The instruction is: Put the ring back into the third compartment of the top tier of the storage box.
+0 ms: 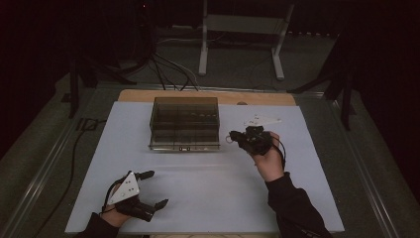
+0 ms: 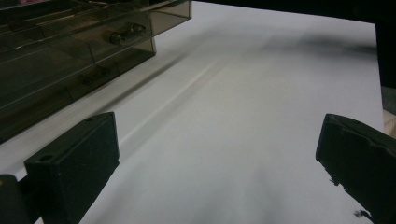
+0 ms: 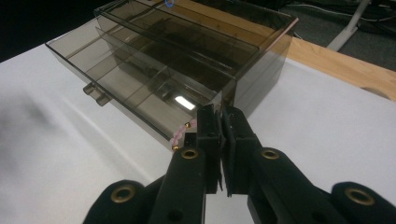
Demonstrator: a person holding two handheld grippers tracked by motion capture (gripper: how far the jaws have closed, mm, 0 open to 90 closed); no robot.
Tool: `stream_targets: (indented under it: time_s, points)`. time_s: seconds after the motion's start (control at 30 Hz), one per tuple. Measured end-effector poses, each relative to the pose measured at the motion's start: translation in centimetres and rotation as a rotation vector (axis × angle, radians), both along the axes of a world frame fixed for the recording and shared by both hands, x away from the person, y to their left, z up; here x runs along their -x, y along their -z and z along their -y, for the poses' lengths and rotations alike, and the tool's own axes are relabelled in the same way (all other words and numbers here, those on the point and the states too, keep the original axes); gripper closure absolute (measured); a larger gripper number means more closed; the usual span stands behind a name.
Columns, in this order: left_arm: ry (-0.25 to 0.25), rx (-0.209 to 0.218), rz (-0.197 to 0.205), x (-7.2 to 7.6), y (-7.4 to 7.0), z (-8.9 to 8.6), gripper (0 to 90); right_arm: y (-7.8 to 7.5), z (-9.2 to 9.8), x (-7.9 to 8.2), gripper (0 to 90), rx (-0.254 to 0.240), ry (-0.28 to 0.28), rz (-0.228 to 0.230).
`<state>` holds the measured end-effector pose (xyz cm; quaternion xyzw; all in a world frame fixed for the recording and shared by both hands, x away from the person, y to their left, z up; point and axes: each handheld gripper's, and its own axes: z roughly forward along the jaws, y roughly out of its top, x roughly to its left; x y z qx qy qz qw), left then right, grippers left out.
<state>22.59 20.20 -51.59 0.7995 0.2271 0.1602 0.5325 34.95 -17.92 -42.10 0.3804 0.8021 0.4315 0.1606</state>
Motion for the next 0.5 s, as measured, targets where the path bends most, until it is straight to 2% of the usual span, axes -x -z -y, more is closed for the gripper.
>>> stream_targets:
  time_s: [0.5]
  points:
    - [0.001,-0.001,-0.002,0.0,0.0,0.0,0.6,-0.4,-1.7,-0.8,86.7,-0.008,-0.023,-0.002]
